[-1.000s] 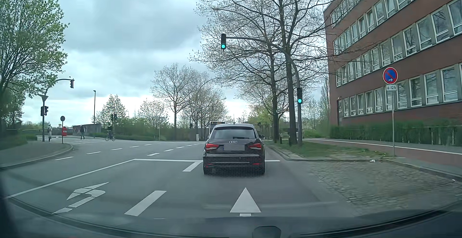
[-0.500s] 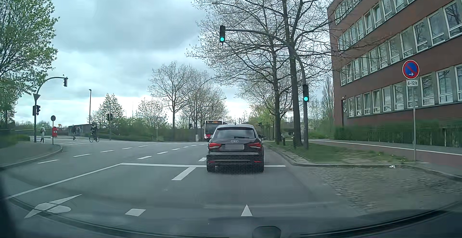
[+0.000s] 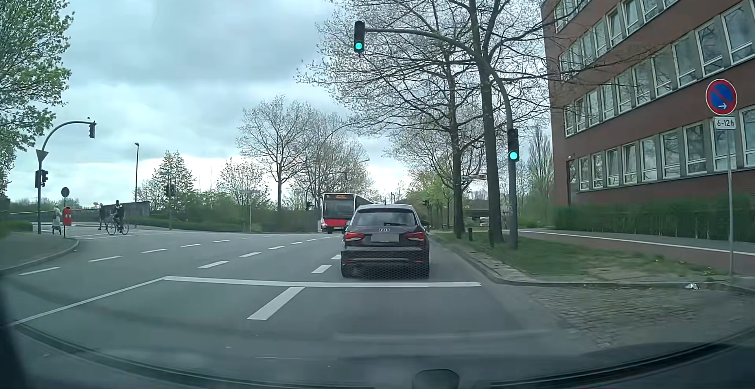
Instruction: Follow the waypoints while adhering to traffic rules and regulations
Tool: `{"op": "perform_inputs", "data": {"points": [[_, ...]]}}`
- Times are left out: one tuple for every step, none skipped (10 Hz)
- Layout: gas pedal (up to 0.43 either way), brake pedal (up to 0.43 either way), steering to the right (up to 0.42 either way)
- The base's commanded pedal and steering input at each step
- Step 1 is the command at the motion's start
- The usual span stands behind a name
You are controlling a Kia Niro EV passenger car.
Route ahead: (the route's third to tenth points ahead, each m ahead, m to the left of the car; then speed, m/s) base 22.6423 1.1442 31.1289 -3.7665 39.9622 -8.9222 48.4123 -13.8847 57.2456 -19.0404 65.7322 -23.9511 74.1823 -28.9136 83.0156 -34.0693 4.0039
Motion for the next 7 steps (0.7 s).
{"op": "perform_inputs", "data": {"points": [[0.268, 0.006, -0.003], [0.260, 0.006, -0.003], [0.248, 0.006, -0.003], [0.248, 0.006, -0.003], [0.240, 0.006, -0.003], [0.228, 0.006, -0.003], [0.220, 0.006, -0.003]]}}
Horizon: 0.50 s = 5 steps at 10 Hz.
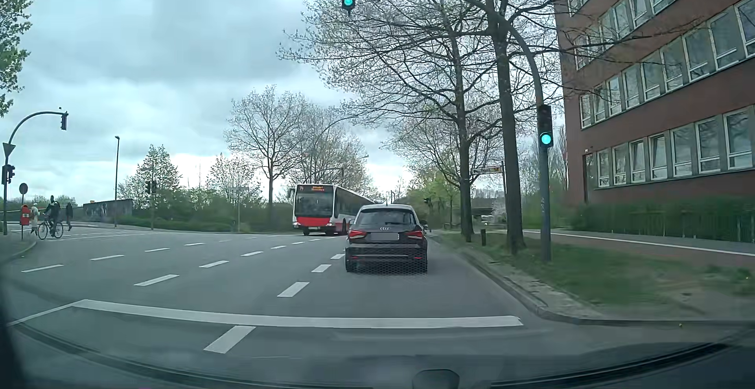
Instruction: Follow the waypoints while adhering to traffic rules and regulations
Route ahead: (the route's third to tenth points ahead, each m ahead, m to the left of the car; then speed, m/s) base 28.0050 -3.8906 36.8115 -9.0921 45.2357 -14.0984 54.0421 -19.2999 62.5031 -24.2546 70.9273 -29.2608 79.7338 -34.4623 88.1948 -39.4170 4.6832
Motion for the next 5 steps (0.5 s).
{"op": "perform_inputs", "data": {"points": [[0.209, 0.006, -0.003], [0.197, 0.000, -0.003], [0.197, 0.000, -0.003], [0.197, 0.000, -0.001], [0.197, 0.006, 0.001]]}}
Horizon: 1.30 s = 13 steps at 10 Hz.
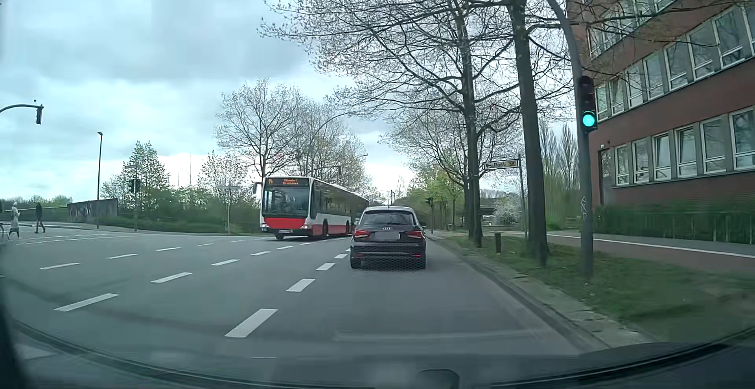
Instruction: Follow the waypoints while adhering to traffic rules and regulations
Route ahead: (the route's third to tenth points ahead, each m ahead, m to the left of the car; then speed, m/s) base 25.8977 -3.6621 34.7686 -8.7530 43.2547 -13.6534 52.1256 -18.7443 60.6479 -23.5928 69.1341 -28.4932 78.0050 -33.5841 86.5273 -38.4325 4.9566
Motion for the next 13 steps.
{"op": "perform_inputs", "data": {"points": [[0.197, 0.006, 0.002], [0.197, 0.000, 0.003], [0.209, 0.006, 0.002], [0.209, 0.006, 0.002], [0.220, 0.006, 0.002], [0.220, 0.006, 0.000], [0.220, 0.006, 0.000], [0.220, 0.006, 0.000], [0.220, 0.006, -0.002], [0.220, 0.006, -0.006], [0.220, 0.006, -0.007], [0.220, 0.000, -0.007], [0.220, 0.000, -0.007]]}}
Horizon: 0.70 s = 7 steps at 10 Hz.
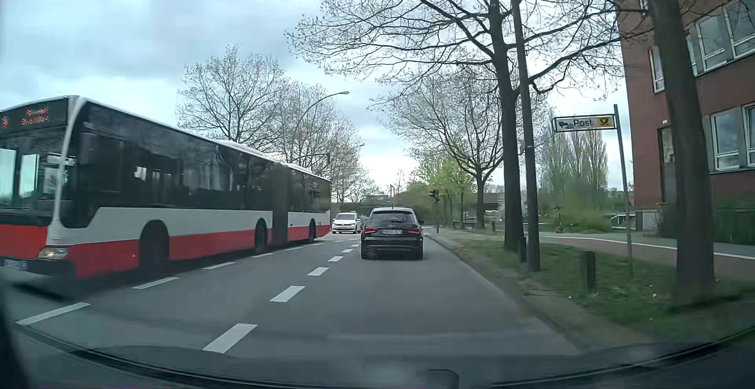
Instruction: Follow the waypoints while adhering to traffic rules and regulations
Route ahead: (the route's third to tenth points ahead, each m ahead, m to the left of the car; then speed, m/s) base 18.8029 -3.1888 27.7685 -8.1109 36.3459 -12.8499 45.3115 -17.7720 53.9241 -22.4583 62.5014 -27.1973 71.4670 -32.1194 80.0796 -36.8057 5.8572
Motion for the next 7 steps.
{"op": "perform_inputs", "data": {"points": [[0.220, 0.006, -0.007], [0.220, 0.006, -0.007], [0.209, 0.006, -0.007], [0.209, 0.000, -0.007], [0.209, 0.006, -0.004], [0.209, 0.006, -0.001], [0.220, 0.006, -0.001]]}}
